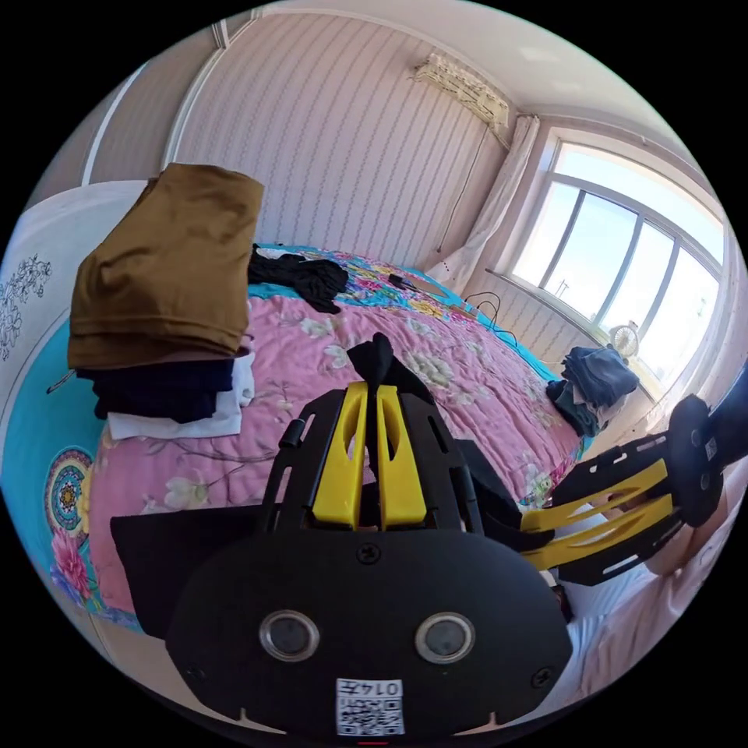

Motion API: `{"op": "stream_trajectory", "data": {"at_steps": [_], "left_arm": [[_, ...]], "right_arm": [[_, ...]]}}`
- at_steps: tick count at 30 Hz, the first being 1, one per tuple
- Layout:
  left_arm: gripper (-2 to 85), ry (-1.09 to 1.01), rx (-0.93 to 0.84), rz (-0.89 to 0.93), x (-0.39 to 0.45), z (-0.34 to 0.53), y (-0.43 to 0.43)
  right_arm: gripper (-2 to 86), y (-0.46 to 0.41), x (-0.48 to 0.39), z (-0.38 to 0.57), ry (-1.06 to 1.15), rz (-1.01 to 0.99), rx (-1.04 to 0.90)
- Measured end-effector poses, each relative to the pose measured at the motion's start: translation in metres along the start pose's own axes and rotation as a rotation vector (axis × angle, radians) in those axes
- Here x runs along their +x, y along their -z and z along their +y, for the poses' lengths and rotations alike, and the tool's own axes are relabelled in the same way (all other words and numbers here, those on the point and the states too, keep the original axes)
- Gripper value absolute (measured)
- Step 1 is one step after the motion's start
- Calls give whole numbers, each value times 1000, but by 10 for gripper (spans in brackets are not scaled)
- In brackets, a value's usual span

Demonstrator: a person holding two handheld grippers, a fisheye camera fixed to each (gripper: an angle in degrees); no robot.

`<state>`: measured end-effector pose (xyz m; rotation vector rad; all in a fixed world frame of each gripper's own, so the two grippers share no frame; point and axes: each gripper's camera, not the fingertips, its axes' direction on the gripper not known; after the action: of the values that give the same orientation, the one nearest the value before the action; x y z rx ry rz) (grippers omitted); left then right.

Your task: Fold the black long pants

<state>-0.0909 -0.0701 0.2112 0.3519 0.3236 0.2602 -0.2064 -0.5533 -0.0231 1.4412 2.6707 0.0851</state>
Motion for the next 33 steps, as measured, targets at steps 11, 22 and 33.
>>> {"op": "stream_trajectory", "data": {"at_steps": [11, 22, 33], "left_arm": [[24, 358, -24, -204, -186, 128, 166], [45, 561, 118, -316, -214, 219, 259], [149, 504, 97, -228, -216, 261, 264]], "right_arm": [[59, -94, -57, -180, 205, -377, 39], [65, -126, 3, -243, 176, -394, 18], [131, -181, -14, -376, 366, -392, -16]]}}
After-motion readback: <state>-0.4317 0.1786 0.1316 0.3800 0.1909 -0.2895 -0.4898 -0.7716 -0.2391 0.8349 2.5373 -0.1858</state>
